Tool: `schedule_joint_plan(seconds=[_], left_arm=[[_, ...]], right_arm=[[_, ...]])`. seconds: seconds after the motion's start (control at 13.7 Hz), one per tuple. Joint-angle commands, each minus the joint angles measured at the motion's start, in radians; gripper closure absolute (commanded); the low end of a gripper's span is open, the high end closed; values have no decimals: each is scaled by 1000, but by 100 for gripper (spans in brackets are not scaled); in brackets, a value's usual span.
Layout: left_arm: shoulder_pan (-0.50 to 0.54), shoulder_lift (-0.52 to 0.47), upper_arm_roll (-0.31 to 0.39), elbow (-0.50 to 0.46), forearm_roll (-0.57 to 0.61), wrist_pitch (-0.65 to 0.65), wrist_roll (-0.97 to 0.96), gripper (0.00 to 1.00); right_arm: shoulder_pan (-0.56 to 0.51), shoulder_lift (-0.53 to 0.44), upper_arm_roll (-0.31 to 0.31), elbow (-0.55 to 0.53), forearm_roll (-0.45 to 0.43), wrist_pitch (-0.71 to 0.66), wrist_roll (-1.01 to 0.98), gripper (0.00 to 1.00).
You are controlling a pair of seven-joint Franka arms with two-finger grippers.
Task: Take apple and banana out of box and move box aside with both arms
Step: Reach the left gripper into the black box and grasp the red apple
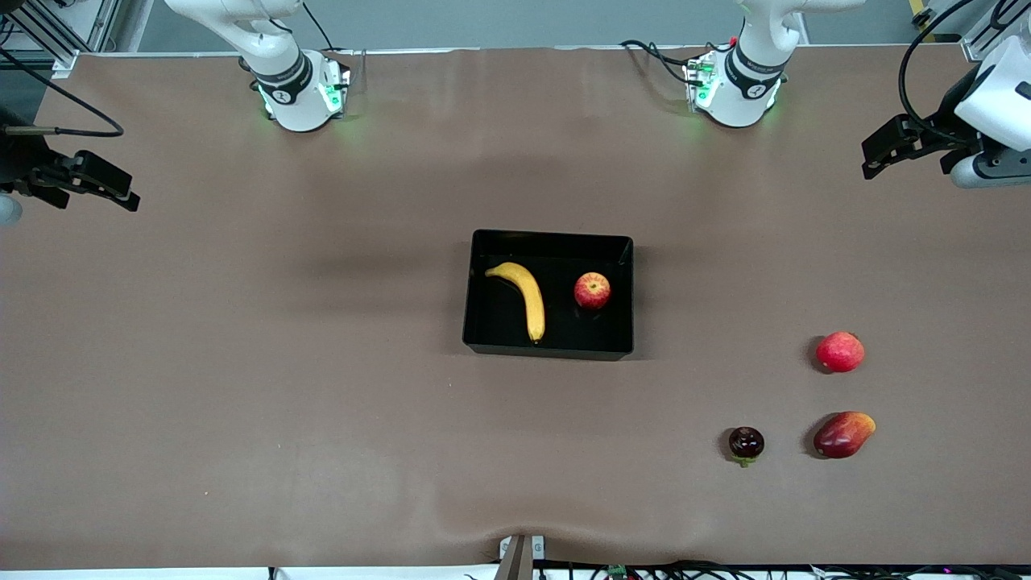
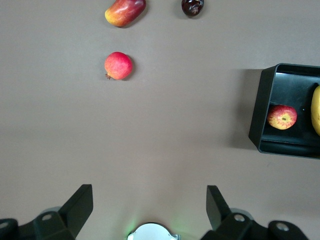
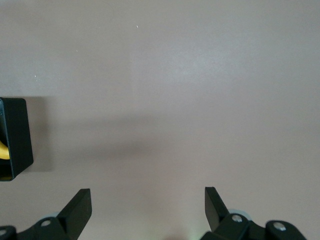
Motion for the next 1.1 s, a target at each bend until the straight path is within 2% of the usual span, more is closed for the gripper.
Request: schedule_joint_plan(seconds=[0.0,0.37,0.51,0.66,1.02], left_arm=[[2,1,6,12,-21,-16,14,0],[-15,51,3,29,-30,-16,-37,0],[-33,96,-32,28,-70,-10,-139,0],[-36,157,-98,25,-79,16,-224,0],[-48,324,-254,2,-71,200,-475,0]], right_arm=[[-12,3,5,-2,8,10,-6,0],[-10,3,5,-2,8,15,-6,0],[-10,3,5,-2,8,18,-6,0],[-10,3,5,-3,8,16,-6,0],[-12,11,5,-3,8,33,-6,0]])
